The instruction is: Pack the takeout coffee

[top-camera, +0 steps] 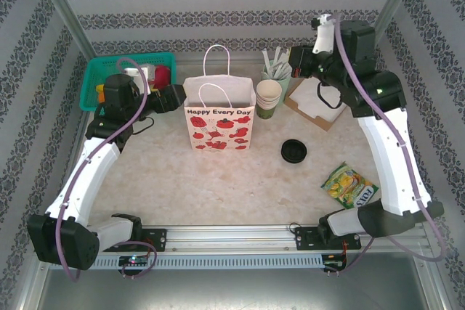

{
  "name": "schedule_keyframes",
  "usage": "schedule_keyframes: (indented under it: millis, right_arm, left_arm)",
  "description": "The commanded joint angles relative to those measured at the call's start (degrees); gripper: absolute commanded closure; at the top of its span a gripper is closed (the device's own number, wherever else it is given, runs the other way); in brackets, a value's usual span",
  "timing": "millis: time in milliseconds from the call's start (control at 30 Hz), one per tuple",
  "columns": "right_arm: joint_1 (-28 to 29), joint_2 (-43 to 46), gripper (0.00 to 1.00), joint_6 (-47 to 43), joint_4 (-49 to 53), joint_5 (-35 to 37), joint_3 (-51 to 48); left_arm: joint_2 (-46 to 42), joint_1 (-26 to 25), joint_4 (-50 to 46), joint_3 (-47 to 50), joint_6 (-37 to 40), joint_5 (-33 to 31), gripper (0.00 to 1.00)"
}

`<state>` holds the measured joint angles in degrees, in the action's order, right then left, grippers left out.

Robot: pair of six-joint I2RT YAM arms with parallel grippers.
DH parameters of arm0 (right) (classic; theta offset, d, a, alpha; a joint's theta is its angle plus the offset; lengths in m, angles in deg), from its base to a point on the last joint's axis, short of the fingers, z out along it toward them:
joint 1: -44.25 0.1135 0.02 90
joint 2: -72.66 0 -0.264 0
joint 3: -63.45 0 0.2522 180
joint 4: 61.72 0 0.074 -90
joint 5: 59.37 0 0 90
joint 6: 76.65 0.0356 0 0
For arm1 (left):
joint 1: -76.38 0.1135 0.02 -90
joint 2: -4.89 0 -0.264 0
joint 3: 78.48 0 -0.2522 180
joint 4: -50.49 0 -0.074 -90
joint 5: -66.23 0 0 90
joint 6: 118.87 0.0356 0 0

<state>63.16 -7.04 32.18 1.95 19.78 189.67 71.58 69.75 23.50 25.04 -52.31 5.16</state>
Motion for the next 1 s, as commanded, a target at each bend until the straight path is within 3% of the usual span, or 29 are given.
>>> schedule_keyframes:
  millis: [0, 367, 700, 967]
  right_arm:
    - [-0.4, 1.8, 1.0, 3.4, -4.7, -12.8, -1.4]
    - [0.8, -4.9, 1.0, 7.2, -9.6, -25.5, -4.1]
    - [7.7, -15.8, 1.0, 6.8, -23.6, -23.3, -7.8]
    - [9.8, -24.8, 0.98, 4.0, -22.6, -22.7, -3.5]
  left_arm:
    - [-1.2, 0.2, 5.1, 0.9, 0.4, 4.1, 0.0]
    - [0.3, -0.4, 7.9, 2.5, -2.2, 5.3, 0.0]
    - [2.5, -1.5, 11.1, 4.0, -4.2, 7.1, 0.0]
    - [2.4, -2.6, 9.7, 3.7, -3.1, 5.7, 0.0]
